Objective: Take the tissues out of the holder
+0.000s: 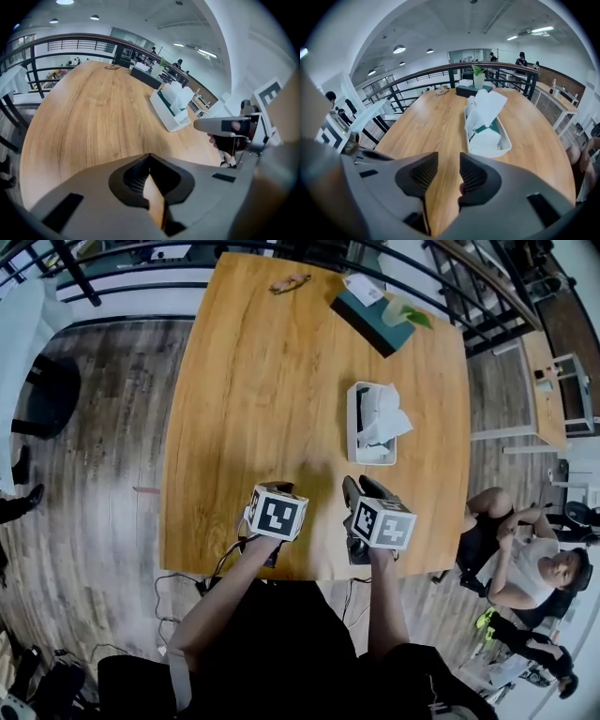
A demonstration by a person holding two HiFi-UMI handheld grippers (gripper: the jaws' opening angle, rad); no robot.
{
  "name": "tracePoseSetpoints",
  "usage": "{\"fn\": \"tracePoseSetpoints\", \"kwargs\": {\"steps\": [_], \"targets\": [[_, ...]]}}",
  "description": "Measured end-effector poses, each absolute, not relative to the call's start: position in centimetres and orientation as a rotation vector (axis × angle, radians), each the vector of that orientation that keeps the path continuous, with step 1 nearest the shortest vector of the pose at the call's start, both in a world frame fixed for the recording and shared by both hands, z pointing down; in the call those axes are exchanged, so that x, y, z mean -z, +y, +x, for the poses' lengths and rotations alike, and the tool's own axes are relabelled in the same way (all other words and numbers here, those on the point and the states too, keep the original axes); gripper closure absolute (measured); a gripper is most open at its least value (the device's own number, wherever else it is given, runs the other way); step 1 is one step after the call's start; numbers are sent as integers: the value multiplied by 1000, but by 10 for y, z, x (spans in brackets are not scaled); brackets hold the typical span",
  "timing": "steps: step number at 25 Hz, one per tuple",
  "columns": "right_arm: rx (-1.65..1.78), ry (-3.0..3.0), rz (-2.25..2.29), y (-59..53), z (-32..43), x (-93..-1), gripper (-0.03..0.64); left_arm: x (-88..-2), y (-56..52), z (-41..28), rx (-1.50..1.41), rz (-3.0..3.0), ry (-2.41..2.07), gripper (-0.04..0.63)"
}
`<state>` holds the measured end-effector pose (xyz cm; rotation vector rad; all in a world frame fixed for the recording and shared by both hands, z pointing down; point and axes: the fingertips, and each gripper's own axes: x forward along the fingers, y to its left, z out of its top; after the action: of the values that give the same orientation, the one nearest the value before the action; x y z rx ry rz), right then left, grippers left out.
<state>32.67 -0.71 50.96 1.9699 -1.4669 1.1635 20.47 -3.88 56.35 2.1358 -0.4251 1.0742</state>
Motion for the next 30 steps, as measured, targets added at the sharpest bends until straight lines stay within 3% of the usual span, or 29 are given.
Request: {"fn": "tracePoseSetpoints", "kwargs": {"steps": [7,21,30], "targets": [[-1059,-1460,1981,-36,393,-504,339,-569,-41,230,-1037,2090,-471,588],[-1086,-1422,1936,-70,450,-531,214,-589,-49,250,-1022,2007,-516,588],[-1162,-1420,1891,-95,469,-552,202,-603,-46,259,-1019,1956,-514,588]]}}
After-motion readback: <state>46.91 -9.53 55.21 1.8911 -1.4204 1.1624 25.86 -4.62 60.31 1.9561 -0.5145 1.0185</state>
